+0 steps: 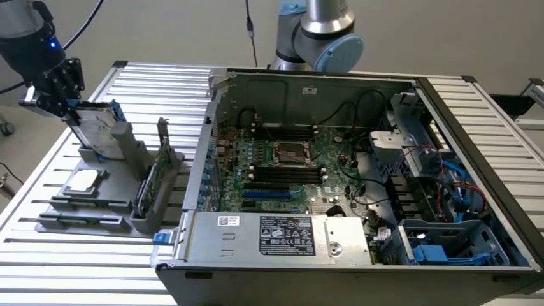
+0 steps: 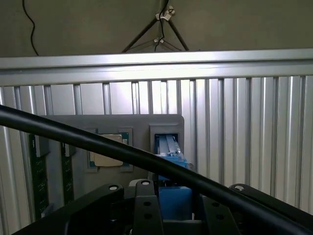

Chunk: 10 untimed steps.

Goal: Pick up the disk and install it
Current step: 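Pick up the disk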

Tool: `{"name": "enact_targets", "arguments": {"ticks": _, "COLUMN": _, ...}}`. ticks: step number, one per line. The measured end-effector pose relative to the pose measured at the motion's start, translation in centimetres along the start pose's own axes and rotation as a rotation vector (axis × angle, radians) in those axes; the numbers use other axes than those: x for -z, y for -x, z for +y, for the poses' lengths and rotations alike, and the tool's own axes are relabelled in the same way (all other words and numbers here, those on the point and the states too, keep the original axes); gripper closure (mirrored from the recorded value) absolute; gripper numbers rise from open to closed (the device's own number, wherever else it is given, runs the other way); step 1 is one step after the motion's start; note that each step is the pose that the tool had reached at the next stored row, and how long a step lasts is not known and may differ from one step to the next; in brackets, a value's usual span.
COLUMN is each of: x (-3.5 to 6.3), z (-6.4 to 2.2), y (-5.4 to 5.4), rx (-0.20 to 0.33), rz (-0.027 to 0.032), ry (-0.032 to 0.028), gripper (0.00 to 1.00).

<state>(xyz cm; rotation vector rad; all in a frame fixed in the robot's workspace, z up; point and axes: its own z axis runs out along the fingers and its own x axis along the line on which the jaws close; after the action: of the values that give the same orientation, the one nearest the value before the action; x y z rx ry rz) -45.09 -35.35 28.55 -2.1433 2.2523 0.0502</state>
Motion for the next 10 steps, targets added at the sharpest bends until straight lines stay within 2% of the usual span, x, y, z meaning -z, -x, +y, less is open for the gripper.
{"name": "enact_targets", "arguments": {"ticks": 10, "x": 0.19, "z": 0.00, "y": 0.01, "rx": 0.000, "rz": -0.0003, "ry": -0.0002, "gripper": 0.67}}
